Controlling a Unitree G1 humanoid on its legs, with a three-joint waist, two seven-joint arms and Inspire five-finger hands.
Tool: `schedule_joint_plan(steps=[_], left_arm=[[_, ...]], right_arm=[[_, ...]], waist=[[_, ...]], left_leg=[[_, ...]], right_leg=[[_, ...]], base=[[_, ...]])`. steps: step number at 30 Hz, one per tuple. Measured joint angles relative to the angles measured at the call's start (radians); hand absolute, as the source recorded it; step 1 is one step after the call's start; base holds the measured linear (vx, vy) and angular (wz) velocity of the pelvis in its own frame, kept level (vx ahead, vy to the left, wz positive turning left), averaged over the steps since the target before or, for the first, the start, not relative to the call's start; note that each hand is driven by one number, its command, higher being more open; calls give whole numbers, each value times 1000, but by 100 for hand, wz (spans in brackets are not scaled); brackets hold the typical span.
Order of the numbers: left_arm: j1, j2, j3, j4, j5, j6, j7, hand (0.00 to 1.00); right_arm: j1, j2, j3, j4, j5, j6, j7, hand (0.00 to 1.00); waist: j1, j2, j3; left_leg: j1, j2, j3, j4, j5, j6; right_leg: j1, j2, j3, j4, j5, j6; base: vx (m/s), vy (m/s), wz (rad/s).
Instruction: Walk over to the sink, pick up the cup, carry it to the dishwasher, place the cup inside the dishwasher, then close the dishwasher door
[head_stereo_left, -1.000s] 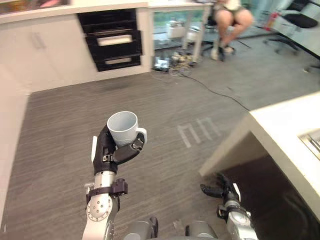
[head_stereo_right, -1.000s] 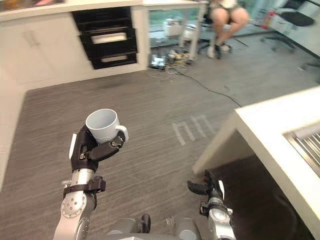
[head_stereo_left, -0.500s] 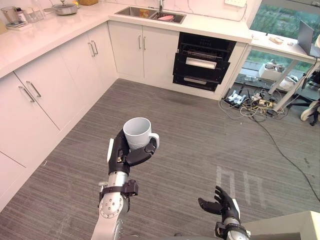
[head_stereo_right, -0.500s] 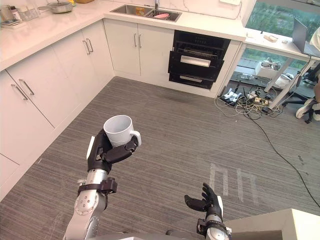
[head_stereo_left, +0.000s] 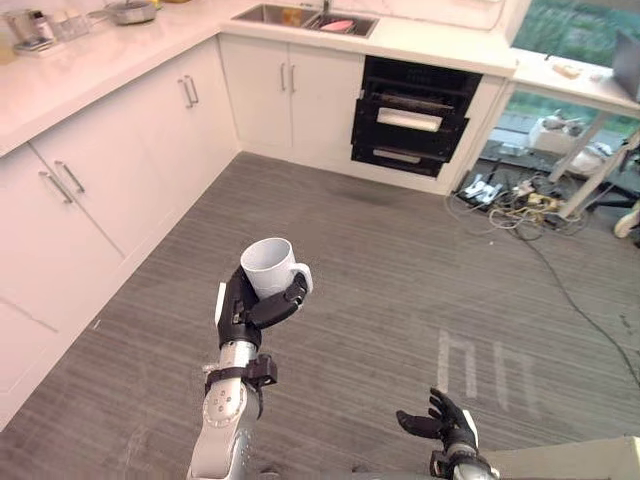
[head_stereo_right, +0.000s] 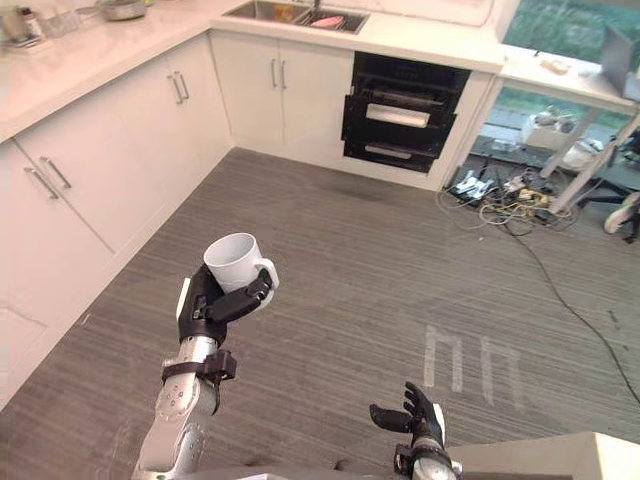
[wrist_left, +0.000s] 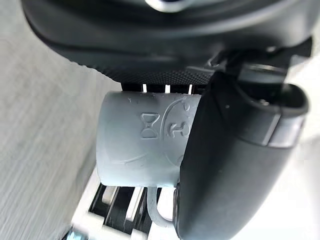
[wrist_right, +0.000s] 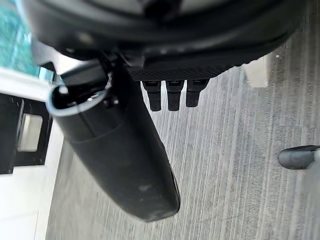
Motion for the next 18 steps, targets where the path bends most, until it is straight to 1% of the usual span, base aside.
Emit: schedule_joint_plan(steps=[3, 4, 6, 7, 8, 9, 10, 11, 12, 13, 14, 15, 17, 18], left_arm=[[4, 8, 48, -3, -16, 0, 4, 30], [8, 12, 55, -10, -16, 0, 5, 30], [19, 22, 60, -38, -16, 0, 5, 30], [21, 30, 57, -54, -15, 0, 5, 30], [24, 39, 46, -69, -15, 0, 2, 30], [25, 41, 43, -71, -15, 0, 0, 30], [30, 42, 29, -73, -14, 0, -2, 30], [40, 35, 26, -76, -14, 1, -1, 30], [59, 37, 25, -101, -14, 8, -1, 30], [67, 37, 12, -114, -13, 8, 0, 30], [67, 41, -3, -132, -13, 8, -1, 30], [67, 40, -4, -147, -13, 8, -1, 30], [38, 41, -16, -179, -13, 4, -1, 30], [26, 43, -24, -179, -13, 5, 1, 30]], right_arm=[[-49, -14, -8, 14, 0, -1, -5, 90], [-58, -18, -10, 14, 0, -1, -6, 90], [-79, -19, -24, 14, 0, -1, -8, 90], [-88, -19, -36, 12, -1, -1, -9, 90], [-90, -21, -37, 8, -1, -1, -14, 90], [-89, -20, -37, 8, -2, 0, -15, 90], [-87, -19, -36, 6, -3, 4, -15, 90], [-86, -18, -35, -8, -6, 10, -13, 90], [-77, 2, -34, -44, -9, 21, -12, 90], [-60, 20, -34, -75, -9, 24, -13, 90], [-25, 41, -29, -138, -10, 25, -10, 90], [-18, 49, -25, -166, -10, 25, -7, 90], [-11, 65, -24, -251, -10, 23, -4, 90], [-11, 63, -25, -270, -10, 23, -5, 90]], waist=[[25, -4, 14], [38, -7, 19], [49, -7, 38], [52, -11, 51], [52, -20, 67], [51, -25, 72], [44, -38, 80], [43, -36, 85], [32, -44, 102], [30, -44, 110], [30, -36, 115], [29, -37, 114], [29, -47, 109], [30, -46, 110]], left_leg=[[-13, -3, -13, 10, -4, 0], [-23, -3, -13, 27, -13, 3], [-60, -7, -13, 98, -58, 16], [-86, -17, -12, 158, -97, 35], [-101, -39, -11, 210, -137, 53], [-101, -47, -10, 224, -150, 57], [-101, -71, -9, 263, -189, 65], [-104, -80, -7, 292, -216, 82], [-70, -95, -6, 299, -241, 103], [-42, -96, -14, 299, -255, 122], [-13, -90, -27, 299, -283, 140], [-5, -87, -34, 297, -293, 143], [39, -88, -64, 262, -322, 141], [58, -89, -74, 245, -327, 139]], right_leg=[[0, -2, -6, -16, 3, 2], [-1, -2, -4, -26, 3, 7], [-11, -5, -4, -11, -21, 10], [-35, -18, -2, 52, -57, 22], [-62, -43, -1, 142, -105, 48], [-69, -52, -1, 169, -119, 59], [-98, -83, 1, 283, -155, 64], [-146, -97, 6, 402, -159, 63], [-210, -105, 28, 577, -123, 73], [-248, -100, 38, 675, -109, 67], [-277, -83, 17, 711, -146, 62], [-293, -73, 1, 704, -156, 60], [-375, -40, -74, 605, -165, 48], [-394, -27, -89, 572, -163, 44]], base=[[-50, 4, 13], [-56, 38, 0], [-33, 82, -4], [24, 156, 4], [41, 175, 8], [96, 183, 12], [122, 194, 1], [199, 234, 3], [204, 201, 7], [289, 169, 19], [340, 118, 21], [434, 110, 27], [453, 47, 35], [495, -11, 55]])
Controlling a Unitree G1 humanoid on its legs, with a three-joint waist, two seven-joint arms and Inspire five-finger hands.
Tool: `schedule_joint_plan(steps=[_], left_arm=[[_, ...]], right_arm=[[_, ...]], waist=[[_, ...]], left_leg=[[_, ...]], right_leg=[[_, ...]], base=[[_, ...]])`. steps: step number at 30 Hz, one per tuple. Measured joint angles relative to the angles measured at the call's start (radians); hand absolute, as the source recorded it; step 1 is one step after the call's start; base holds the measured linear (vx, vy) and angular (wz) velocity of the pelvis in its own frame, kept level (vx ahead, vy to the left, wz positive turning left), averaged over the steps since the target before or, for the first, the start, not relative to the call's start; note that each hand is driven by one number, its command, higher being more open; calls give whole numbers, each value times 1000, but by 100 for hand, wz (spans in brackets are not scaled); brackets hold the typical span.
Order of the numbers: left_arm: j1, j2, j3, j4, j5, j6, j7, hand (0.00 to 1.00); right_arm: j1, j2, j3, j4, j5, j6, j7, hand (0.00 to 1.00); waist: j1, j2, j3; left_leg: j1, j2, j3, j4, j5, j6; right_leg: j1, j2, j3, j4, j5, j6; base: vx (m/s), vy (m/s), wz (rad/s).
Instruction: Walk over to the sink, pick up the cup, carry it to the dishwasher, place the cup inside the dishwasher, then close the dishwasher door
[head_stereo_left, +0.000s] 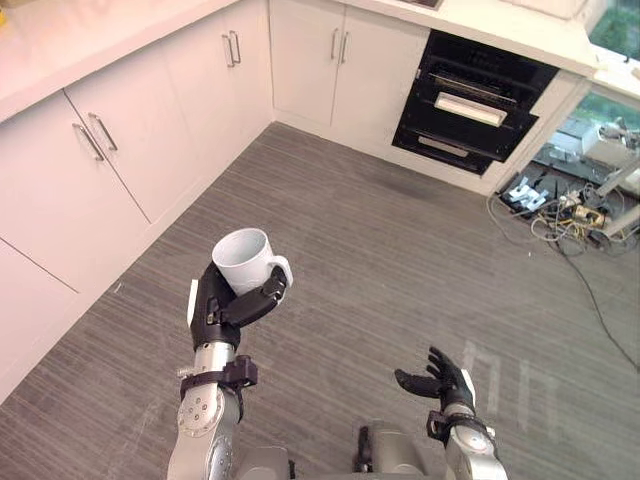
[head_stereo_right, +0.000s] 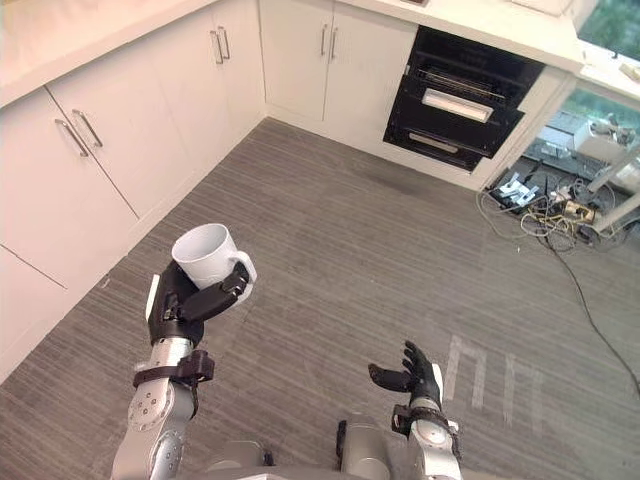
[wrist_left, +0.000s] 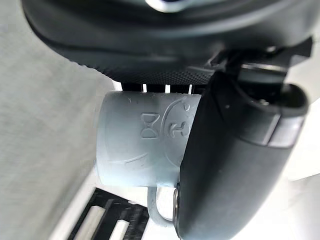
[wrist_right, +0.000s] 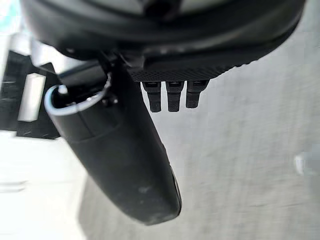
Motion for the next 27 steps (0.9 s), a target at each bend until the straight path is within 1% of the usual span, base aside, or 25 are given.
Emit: schedule_joint_plan(steps=[2, 3, 4, 5, 6, 7, 8, 9, 10, 11, 12, 13, 14, 15, 16, 17, 18, 19, 20, 21, 22, 23, 24, 25, 27], left_arm=[[-37, 4, -24, 1, 5, -2, 1, 30], [-51, 3, -38, 12, 20, -10, 1, 30], [-65, -5, -63, 55, 26, -21, -1, 30], [-65, -25, -78, 80, 29, -8, -3, 30], [-61, -36, -79, 88, 30, -5, -3, 30], [-61, -65, -78, 127, 29, -6, -3, 30], [-31, -74, -77, 123, 29, 1, -5, 30], [-18, -83, -76, 117, 29, -5, -13, 30], [-3, -82, -76, 105, 29, -6, -24, 30], [-7, -76, -72, 105, 29, -5, -27, 30], [-7, -64, -71, 105, 28, -5, -33, 30], [-1, -63, -66, 105, 27, -3, -40, 30], [5, -63, -65, 105, 25, -3, -40, 30], [7, -65, -64, 105, 20, -3, -40, 30], [5, -70, -57, 104, 19, -3, -42, 30], [-1, -62, -51, 104, 19, -5, -42, 30], [-2, -58, -50, 108, 19, -4, -42, 30], [-2, -54, -54, 108, 20, -4, -42, 30], [-2, -50, -53, 110, 20, -4, -42, 30], [-8, -36, -55, 111, 21, -4, -41, 30], [-27, -21, -55, 114, 24, 1, -41, 30], [-33, -20, -56, 111, 26, 1, -40, 30], [-38, -13, -56, 108, 30, 2, -39, 30], [-34, -2, -60, 105, 40, 2, -35, 30], [-27, 17, -67, 97, 40, 2, -25, 30]], right_arm=[[1, -8, -1, -47, 0, -1, -3, 90], [-1, -15, 1, -53, 0, -3, -5, 90], [-3, -41, 16, -43, -1, -2, -11, 90], [-9, -54, 25, -38, -1, 4, -15, 90], [-11, -55, 33, -41, -1, 4, -14, 90], [2, -61, 51, -65, -1, -2, -7, 90], [32, -52, 73, -99, -1, -8, -6, 90], [36, -51, 87, -115, 0, -10, -8, 90], [28, -50, 99, -113, 3, -19, -8, 90], [20, -38, 105, -108, 4, -18, -9, 90], [10, -13, 110, -105, 8, -18, -9, 90], [9, -1, 110, -105, 10, -19, -10, 90], [10, -3, 106, -101, 10, -21, -10, 90], [8, -7, 103, -94, 10, -23, -10, 90], [-10, -18, 100, -63, 11, -23, -12, 90], [-37, -26, 100, -19, 12, -24, -17, 90], [-49, -29, 99, 5, 13, -24, -18, 90], [-54, -45, 96, 33, 12, -24, -21, 90], [-56, -49, 90, 52, 12, -24, -22, 90], [-58, -37, 78, 84, 13, -20, -21, 90], [-53, -28, 74, 84, 18, -13, -26, 90], [-54, -27, 65, 82, 18, -13, -25, 90], [-51, -27, 59, 71, 18, -12, -23, 90], [-41, -21, 56, 43, 18, -12, -24, 90], [-37, -3, 58, -10, 18, -12, -23, 90]], waist=[[-15, -1, -3], [-28, -2, -9], [-44, 38, -27], [-38, 74, -45], [-44, 74, -44], [-70, 73, -31], [-60, 88, -62], [-42, 104, -59], [-7, 152, -71], [5, 153, -71], [14, 123, -57], [24, 98, -42], [31, 95, -39], [35, 96, -40], [37, 94, -39], [40, 77, -29], [38, 77, -27], [38, 76, -27], [38, 81, -29], [44, 61, -30], [29, 31, -32], [26, 31, -32], [27, 29, -33], [32, 27, -34], [32, 25, -32]], left_leg=[[72, 1, -45, -60, -7, -23], [118, 4, -78, -100, -13, -37], [165, 36, -129, -119, -19, -49], [168, 74, -136, -84, 19, -106], [166, 70, -138, -40, 58, -131], [149, 41, -128, 121, 155, -160], [59, 53, -86, 380, 311, -164], [6, 98, -36, 505, 354, -147], [-106, 174, 2, 696, 319, -120], [-160, 191, 19, 757, 297, -106], [-244, 208, 53, 804, 261, -61], [-314, 220, 97, 778, 212, -61], [-350, 222, 124, 714, 179, -67], [-368, 221, 136, 649, 160, -73], [-389, 194, 141, 476, 141, -82], [-394, 135, 119, 274, 154, -88], [-398, 106, 96, 164, 183, -93], [-394, 67, 60, -38, 280, -104], [-391, 55, 51, -79, 372, -103], [-372, 31, 54, -71, 474, -62], [-385, 12, 78, -40, 455, -34], [-395, 12, 87, -12, 428, -25], [-407, 14, 112, 69, 353, -18], [-380, 15, 143, 102, 298, -10], [-299, 18, 179, 95, 234, 1]], right_leg=[[-46, 27, -22, -148, 45, -16], [-53, 39, -34, -222, 120, -49], [-37, 52, -57, -214, 204, -93], [-16, 57, -108, -172, 206, -133], [-10, 45, -113, -119, 187, -160], [-27, 15, -157, 45, 136, -169], [80, 70, -179, -234, 177, -178], [119, 105, -174, -259, 157, -197], [192, 186, -132, -328, 149, -202], [233, 202, -120, -353, 142, -211], [317, 208, -94, -410, 135, -215], [401, 207, -57, -474, 135, -215], [456, 206, -34, -517, 135, -215], [488, 206, -19, -541, 134, -214], [539, 198, 16, -574, 121, -203], [579, 167, 61, -583, 81, -189], [594, 158, 77, -585, 68, -179], [620, 143, 115, -586, 32, -151], [638, 139, 138, -586, 14, -134], [669, 113, 180, -582, -21, -101], [669, 75, 198, -576, -27, -92], [664, 71, 216, -569, -22, -83], [663, 59, 252, -533, -11, -66], [646, 48, 258, -444, -8, -61], [530, 44, 231, -129, 35, 12]], base=[[460, -44, 74], [701, -112, 108], [882, -147, 105], [890, -157, 83], [715, -158, 70], [594, -235, 62], [519, -257, 34], [458, -247, -50], [417, -119, -72], [731, -124, -66], [776, -114, -38], [756, -127, -42], [484, -69, -45], [475, 7, -57], [580, 80, -72], [683, 164, -74], [669, 242, -82], [554, 232, -67], [573, 273, -85], [465, 210, -43], [588, 252, -31], [559, 226, -19], [654, 280, -49], [608, 264, -69], [451, 188, -57]])
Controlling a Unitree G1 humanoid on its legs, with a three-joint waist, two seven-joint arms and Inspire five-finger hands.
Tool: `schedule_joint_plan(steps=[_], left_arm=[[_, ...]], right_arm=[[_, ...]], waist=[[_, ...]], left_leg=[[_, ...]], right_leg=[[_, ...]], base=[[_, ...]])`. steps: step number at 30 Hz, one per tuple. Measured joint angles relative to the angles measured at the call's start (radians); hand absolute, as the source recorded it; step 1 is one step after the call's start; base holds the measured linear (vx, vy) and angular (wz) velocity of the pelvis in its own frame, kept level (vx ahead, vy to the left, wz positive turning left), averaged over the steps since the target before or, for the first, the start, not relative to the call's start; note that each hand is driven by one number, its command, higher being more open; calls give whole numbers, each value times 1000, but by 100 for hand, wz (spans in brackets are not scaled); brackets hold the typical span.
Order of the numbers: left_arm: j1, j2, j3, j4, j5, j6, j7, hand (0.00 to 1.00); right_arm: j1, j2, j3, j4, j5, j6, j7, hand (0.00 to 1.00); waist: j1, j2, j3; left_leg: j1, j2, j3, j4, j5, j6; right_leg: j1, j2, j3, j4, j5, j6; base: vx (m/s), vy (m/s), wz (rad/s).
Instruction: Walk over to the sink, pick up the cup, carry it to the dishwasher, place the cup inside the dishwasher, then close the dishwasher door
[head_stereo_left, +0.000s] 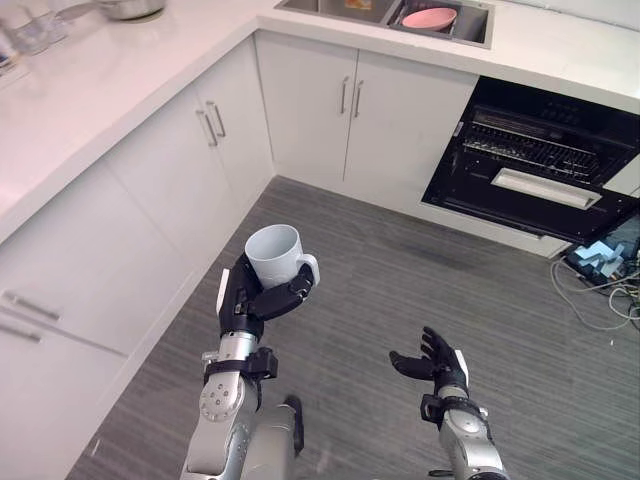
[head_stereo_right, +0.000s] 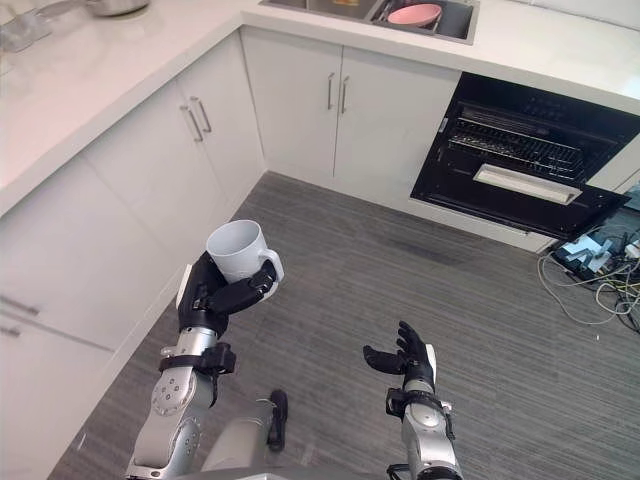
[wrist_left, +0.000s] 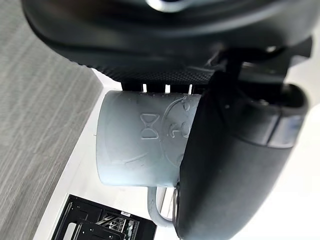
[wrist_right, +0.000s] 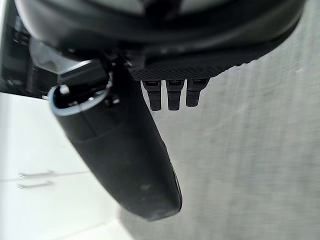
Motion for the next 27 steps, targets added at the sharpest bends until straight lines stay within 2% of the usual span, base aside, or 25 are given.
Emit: schedule_joint_plan(steps=[1, 3, 4, 6, 8, 9, 10, 11, 12, 13, 14, 15, 16, 17, 19, 20, 22, 23, 24, 25, 26, 27], left_arm=[[5, 4, -1, -18, 0, 1, 4, 30], [18, 0, -6, -49, 0, 1, 12, 30], [17, 0, -23, -77, 0, 0, 13, 30], [16, 2, -49, -110, 0, -8, 10, 30], [13, 0, -72, -112, 0, -21, 0, 30], [13, 0, -75, -110, 0, -21, 0, 30], [13, 0, -74, -101, 1, -21, 0, 30], [16, -8, -71, -75, 1, -21, 0, 30], [18, -18, -67, -51, 1, -21, 0, 30], [17, -36, -60, -14, 2, -16, 0, 30], [18, -52, -48, 1, 2, -7, 2, 30], [18, -62, -37, 17, 2, -5, 3, 30], [30, -68, -26, 36, 1, 4, 5, 30], [56, -67, -30, 24, 2, 4, 5, 30], [75, -61, -29, 10, 3, -2, 1, 30], [76, -61, -27, 10, 8, -3, 1, 30], [76, -64, -14, 14, 19, -3, 1, 30], [76, -63, -13, 29, 19, -3, 0, 30], [77, -62, -13, 35, 19, -3, -1, 30], [77, -62, -13, 42, 20, -2, -1, 30], [77, -63, -14, 45, 21, -3, 0, 30], [77, -65, -15, 46, 24, -4, 0, 30]], right_arm=[[2, 18, 3, -38, -1, -1, 1, 90], [5, 39, 20, -93, -1, -2, 5, 90], [16, 50, 32, -130, -2, -4, 5, 90], [33, 67, 44, -178, -2, -7, 5, 90], [42, 79, 47, -220, -2, -13, 5, 90], [40, 77, 47, -226, -2, -17, 4, 90], [39, 76, 47, -236, -3, -23, 0, 90], [43, 69, 50, -237, -3, -23, -4, 90], [45, 62, 52, -237, -3, -22, -6, 90], [44, 54, 52, -245, -2, -22, -13, 90], [43, 53, 54, -265, -2, -21, -17, 90], [48, 53, 58, -280, 0, -21, -19, 90], [66, 58, 80, -326, 2, -21, -25, 90], [87, 59, 99, -394, 2, -30, -36, 90], [87, 60, 114, -459, 2, -68, -44, 90], [79, 60, 117, -472, 2, -78, -44, 90], [43, 55, 118, -468, 2, -101, -38, 90], [35, 53, 114, -445, 3, -100, -36, 90], [38, 52, 110, -436, 2, -100, -38, 90], [39, 47, 105, -419, 3, -100, -39, 90], [40, 35, 104, -409, 3, -99, -39, 90], [42, 16, 104, -407, 3, -98, -38, 90]], waist=[[-5, -3, 3], [-4, 2, 5], [-10, 7, 5], [-16, -1, 1], [-33, -23, -13], [-33, -25, -15], [-37, -36, -25], [-52, -36, -44], [-55, -13, -54], [-63, 23, -73], [-69, 30, -69], [-71, 31, -69], [-54, 33, -69], [-40, 38, -65], [-24, 42, -67], [-19, 41, -67], [-15, 42, -63], [-12, 41, -52], [-13, 38, -47], [-17, 34, -40], [-19, 40, -37], [-17, 66, -40]], left_leg=[[61, 4, 19, -11, -37, 7], [163, 19, 54, -34, -97, 10], [214, 37, 56, -39, -140, 14], [263, 44, 57, -55, -168, 3], [342, 45, 65, -102, -202, -19], [362, 43, 71, -116, -210, -26], [403, 31, 78, -153, -223, -46], [457, 30, 68, -191, -231, -77], [477, 47, 62, -206, -236, -86], [476, 79, 54, -160, -233, -99], [433, 103, 35, -26, -206, -130], [383, 116, 11, 108, -155, -145], [296, 142, -14, 366, -49, -152], [238, 169, -17, 552, -41, -156], [139, 205, -6, 658, -52, -140], [101, 212, -4, 656, -59, -131], [-11, 213, -10, 549, -91, -99], [-47, 186, -23, 395, -106, -97], [-56, 158, -39, 321, -103, -101], [-64, 111, -71, 200, -86, -111], [-62, 66, -121, 59, -35, -112], [-49, 37, -191, -103, 83, -120]], right_leg=[[-96, -20, -14, 227, 50, 28], [-209, -43, -73, 421, -9, -15], [-272, -41, -128, 432, -39, -38], [-360, -45, -205, 394, -69, -48], [-443, -47, -317, 182, -70, -49], [-452, -47, -344, 111, -61, -60], [-462, -45, -392, -35, -23, -79], [-439, -37, -406, -73, 74, -165], [-425, -21, -417, -71, 73, -190], [-407, 10, -432, -74, 66, -202], [-373, 26, -438, -86, 58, -217], [-336, 40, -431, -116, 55, -221], [-231, 74, -397, -204, 55, -222], [-133, 102, -359, -275, 55, -222], [-34, 119, -293, -344, 55, -222], [-8, 119, -272, -366, 55, -222], [56, 109, -209, -419, 54, -220], [102, 85, -183, -430, 48, -209], [120, 69, -174, -429, 39, -195], [146, 42, -161, -423, 18, -173], [165, 22, -145, -412, -13, -149], [178, 16, -126, -395, -50, -115]], base=[[312, 123, -50], [382, 133, -62], [320, 91, -43], [289, 3, -10], [416, -57, 0], [606, -79, -10], [571, -72, 5], [619, -77, 13], [692, -64, 19], [695, -69, 8], [823, -109, 1], [662, -114, -26], [663, -97, -66], [651, -49, -78], [593, 6, -81], [522, 71, -91], [530, 174, -91], [466, 228, -77], [475, 291, -65], [387, 263, -46], [510, 356, -59], [528, 377, -50]])
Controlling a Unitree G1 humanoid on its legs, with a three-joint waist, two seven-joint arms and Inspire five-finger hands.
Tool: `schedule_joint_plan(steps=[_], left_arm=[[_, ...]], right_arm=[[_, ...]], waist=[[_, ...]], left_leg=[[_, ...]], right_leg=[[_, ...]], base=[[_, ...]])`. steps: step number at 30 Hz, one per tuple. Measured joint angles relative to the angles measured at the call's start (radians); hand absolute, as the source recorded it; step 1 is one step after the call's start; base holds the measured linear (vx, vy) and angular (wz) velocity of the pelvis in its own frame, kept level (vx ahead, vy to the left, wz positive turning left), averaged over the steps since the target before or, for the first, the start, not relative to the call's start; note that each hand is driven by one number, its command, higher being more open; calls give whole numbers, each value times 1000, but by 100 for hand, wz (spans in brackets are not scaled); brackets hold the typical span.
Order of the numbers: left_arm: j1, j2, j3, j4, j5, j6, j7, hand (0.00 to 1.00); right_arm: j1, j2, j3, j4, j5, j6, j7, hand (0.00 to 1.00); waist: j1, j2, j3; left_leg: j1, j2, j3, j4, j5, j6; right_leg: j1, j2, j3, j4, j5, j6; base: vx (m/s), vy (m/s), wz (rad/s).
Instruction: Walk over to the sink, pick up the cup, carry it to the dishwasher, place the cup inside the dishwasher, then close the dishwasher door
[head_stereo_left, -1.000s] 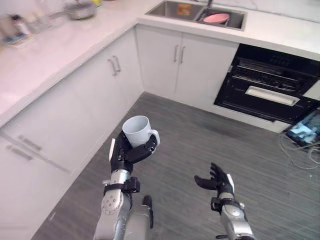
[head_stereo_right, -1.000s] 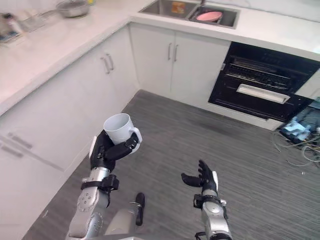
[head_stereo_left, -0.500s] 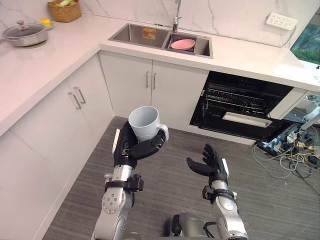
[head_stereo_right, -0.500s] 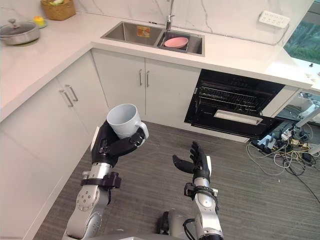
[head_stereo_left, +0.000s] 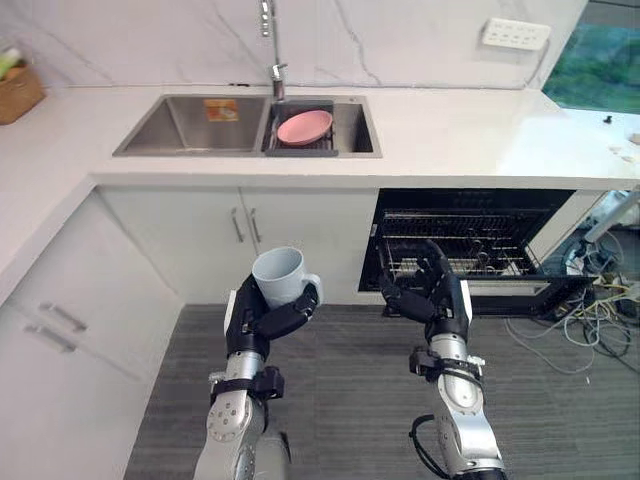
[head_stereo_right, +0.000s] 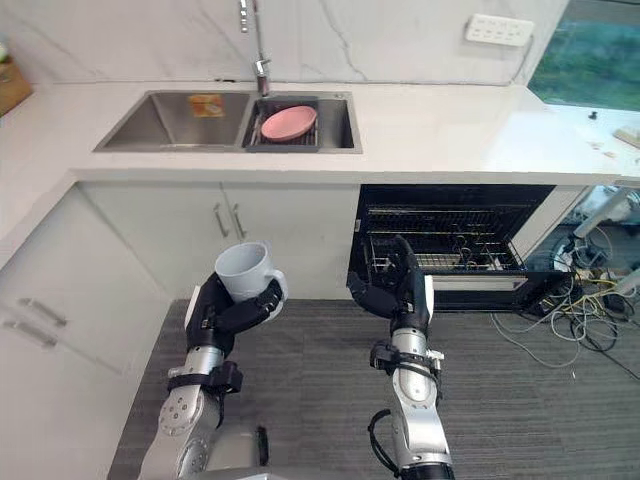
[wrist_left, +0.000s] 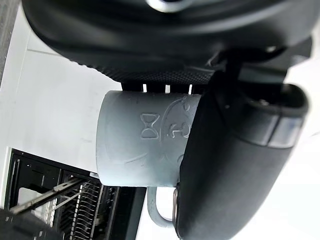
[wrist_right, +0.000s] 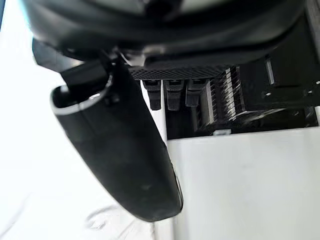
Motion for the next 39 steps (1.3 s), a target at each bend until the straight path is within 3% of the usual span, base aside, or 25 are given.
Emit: schedule_joint_plan(steps=[1, 3, 4, 6, 8, 10, 11, 12, 14, 15, 16, 18, 20, 22, 23, 24, 25, 27, 29, 30, 31, 32, 34, 37, 39], left_arm=[[-18, 25, 1, 24, 4, -1, 1, 30], [-42, 36, 3, 36, 4, 2, 6, 30], [-39, 39, 3, 32, 4, 2, 10, 30], [-13, 49, 0, 9, 4, 2, 14, 30], [6, 63, -6, -27, 12, 2, 24, 30], [9, 61, -6, -49, 15, 1, 34, 30], [8, 61, -13, -69, 16, -6, 41, 30], [9, 61, -15, -71, 16, -9, 42, 30], [8, 61, -27, -71, 30, -27, 45, 30], [7, 62, -26, -68, 35, -30, 45, 30], [6, 58, -25, -49, 37, -33, 45, 30], [-1, 24, -25, 12, 45, -33, 46, 30], [-1, 14, -17, 32, 54, -26, 48, 30], [-1, 10, -6, 36, 54, -22, 52, 30], [-3, 5, 9, 37, 53, -21, 54, 30], [-3, 4, 17, 35, 54, -22, 54, 30], [-3, 5, 27, 34, 53, -22, 62, 30], [-5, 6, 35, 18, 53, -22, 70, 30], [-27, 6, 41, 16, 53, -23, 73, 30], [-34, 5, 41, 16, 53, -23, 76, 30], [-37, 5, 41, 16, 53, -23, 77, 30], [-30, 35, 20, 24, 47, -24, 65, 30], [-45, 49, -33, 27, 59, -21, 64, 30], [-57, 46, -42, 40, 70, -21, 67, 30], [-73, 61, -33, 64, 72, -21, 71, 30]], right_arm=[[-5, 6, 1, 39, 1, 5, 0, 90], [-5, 5, -7, 53, 1, 21, 6, 90], [-4, 8, -4, 50, 1, 30, 13, 90], [10, 12, 24, 12, 1, 37, 26, 90], [18, 29, 58, -50, 0, 37, 44, 90], [17, 32, 103, -101, -2, 36, 54, 90], [18, 36, 134, -140, -2, 33, 64, 90], [18, 37, 140, -144, -2, 31, 65, 90], [17, 45, 165, -171, -2, 9, 74, 90], [15, 46, 169, -171, -2, 0, 76, 90], [13, 43, 179, -168, -1, -9, 77, 90], [24, 22, 176, -154, -1, -8, 77, 90], [50, 20, 171, -148, 0, -7, 76, 90], [68, 17, 166, -148, 11, -5, 77, 90], [73, 12, 165, -155, 40, -5, 78, 90], [74, 12, 167, -164, 41, -5, 77, 90], [75, 10, 165, -181, 63, -8, 78, 90], [74, 10, 160, -214, 81, -12, 82, 90], [69, 9, 156, -215, 102, -16, 88, 90], [69, 7, 156, -213, 109, -16, 89, 90], [67, 3, 156, -210, 109, -16, 91, 90], [62, 11, 162, -179, 110, -8, 100, 90], [47, 2, 162, -175, 116, -7, 122, 90], [21, 0, 167, -174, 119, -7, 163, 90], [21, -16, 178, -174, 133, -7, 173, 90]], waist=[[-9, -39, -1], [-19, -49, -1], [-5, -51, 0], [13, -53, 5], [21, -62, 14], [25, -60, 15], [13, -52, 20], [12, -52, 20], [-3, -77, 4], [-7, -86, -1], [-10, -89, -11], [-17, -41, -25], [-19, -34, -24], [-20, -28, -20], [-21, -19, -13], [-19, -16, -9], [-5, -17, -6], [-5, -5, -12], [-1, -9, -7], [-4, -5, -5], [-4, -5, -4], [9, -46, 1], [-23, -55, -5], [-29, -54, -8], [-30, -55, -9]], left_leg=[[8, -49, 7, 27, 67, 22], [-8, -88, 6, 75, 19, 58], [-10, -91, 34, 125, -27, 74], [34, -85, 77, 155, -92, 85], [121, -67, 152, 127, -135, 105], [187, -35, 215, 104, -168, 113], [231, -5, 244, 97, -203, 114], [238, 1, 251, 95, -206, 112], [280, 24, 300, 79, -229, 90], [285, 23, 310, 79, -234, 83], [296, 25, 328, 86, -249, 61], [303, 70, 322, 89, -254, 36], [317, 96, 317, 97, -251, 32], [307, 137, 304, 214, -245, 31], [261, 170, 271, 392, -184, 32], [234, 179, 257, 468, -138, 36], [191, 186, 237, 536, -158, 22], [125, 174, 206, 510, -203, 20], [81, 105, 139, 301, -223, 20], [85, 73, 95, 166, -179, 19], [101, 54, 57, 86, -82, -7], [167, 11, 50, 44, -63, -6], [173, -10, 40, 33, -60, 8], [203, -22, 53, -4, -61, 11], [231, -22, 53, -49, -49, 3]], right_leg=[[15, -50, 21, 20, -46, 26], [-6, -93, 56, 45, -35, 46], [-12, -108, 80, 80, -24, 62], [-47, -123, 96, 216, -7, 90], [-189, -163, 102, 536, 36, 125], [-306, -184, 51, 675, -8, 115], [-370, -195, -56, 687, -43, 104], [-382, -195, -75, 685, -48, 105], [-443, -197, -226, 568, -66, 90], [-448, -195, -261, 506, -53, 72], [-441, -183, -314, 415, -60, 30], [-404, -120, -311, 331, -38, 23], [-365, -81, -306, 271, -31, 18], [-300, -40, -296, 213, -26, 11], [-233, -16, -278, 164, -24, 7], [-208, -11, -265, 144, -20, 5], [-181, -9, -230, 117, -16, 7], [-173, -10, -190, 99, -15, 9], [-168, -34, -133, 101, -15, 11], [-160, -42, -117, 103, -17, 16], [-155, -45, -99, 108, -21, 29], [-146, -81, -49, 108, -29, 50], [-133, -84, -13, 61, -9, 52], [-132, -82, 5, 15, 20, 86], [-124, -81, 15, 4, 25, 85]], base=[[698, 461, -19], [485, 293, 1], [367, 213, -46], [383, 226, -69], [234, 158, -90], [125, 108, -118], [139, 112, -104], [128, 50, -86], [119, -46, -65], [172, -97, -56], [210, -89, -51], [258, -71, -42], [255, -78, -28], [282, -70, -33], [252, -23, -37], [288, 17, -67], [186, 48, -64], [227, 90, -71], [327, 228, -71], [313, 276, -60], [259, 219, -71], [196, 141, -50], [152, 131, -2], [45, 58, -7], [19, -40, -19]])
